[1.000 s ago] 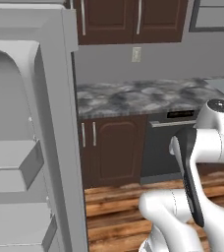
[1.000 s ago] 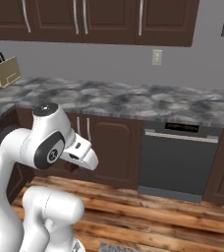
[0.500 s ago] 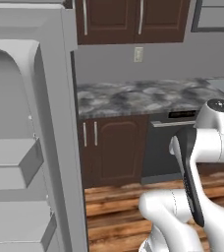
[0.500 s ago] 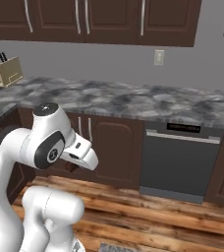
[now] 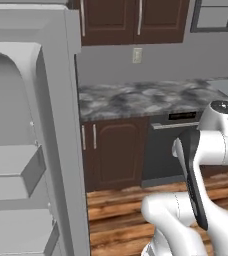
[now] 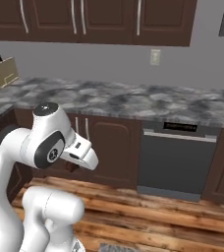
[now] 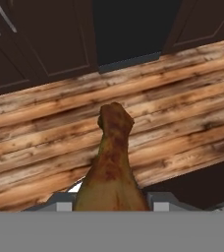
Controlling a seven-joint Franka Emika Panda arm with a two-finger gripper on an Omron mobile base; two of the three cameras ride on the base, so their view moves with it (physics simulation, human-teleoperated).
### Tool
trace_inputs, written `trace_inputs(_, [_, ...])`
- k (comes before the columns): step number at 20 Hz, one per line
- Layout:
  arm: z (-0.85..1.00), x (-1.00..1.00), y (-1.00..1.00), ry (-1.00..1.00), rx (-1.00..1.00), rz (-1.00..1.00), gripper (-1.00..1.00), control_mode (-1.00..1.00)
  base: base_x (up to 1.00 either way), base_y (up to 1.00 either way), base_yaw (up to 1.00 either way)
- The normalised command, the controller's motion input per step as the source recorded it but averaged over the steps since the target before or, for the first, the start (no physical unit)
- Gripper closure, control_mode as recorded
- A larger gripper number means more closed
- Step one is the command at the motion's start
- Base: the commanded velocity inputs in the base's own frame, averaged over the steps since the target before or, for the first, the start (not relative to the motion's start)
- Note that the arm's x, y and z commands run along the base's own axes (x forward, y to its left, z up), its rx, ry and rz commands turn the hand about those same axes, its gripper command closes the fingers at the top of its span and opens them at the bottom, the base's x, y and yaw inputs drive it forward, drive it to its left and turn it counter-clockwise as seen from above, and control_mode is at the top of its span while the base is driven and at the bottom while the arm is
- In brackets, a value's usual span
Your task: Retrieve the chicken drumstick from the fridge and place it on the cutting board.
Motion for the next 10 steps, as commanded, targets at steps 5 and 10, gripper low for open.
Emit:
trace_inputs(5, [0.00,0.00,0.00,0.00,0.00,0.00,1.00,1.00,0.01,0.62,-0.03])
trace_inputs(10, [0.00,0.00,0.00,0.00,0.00,0.00,1.00,1.00,0.23,-0.03,0.00])
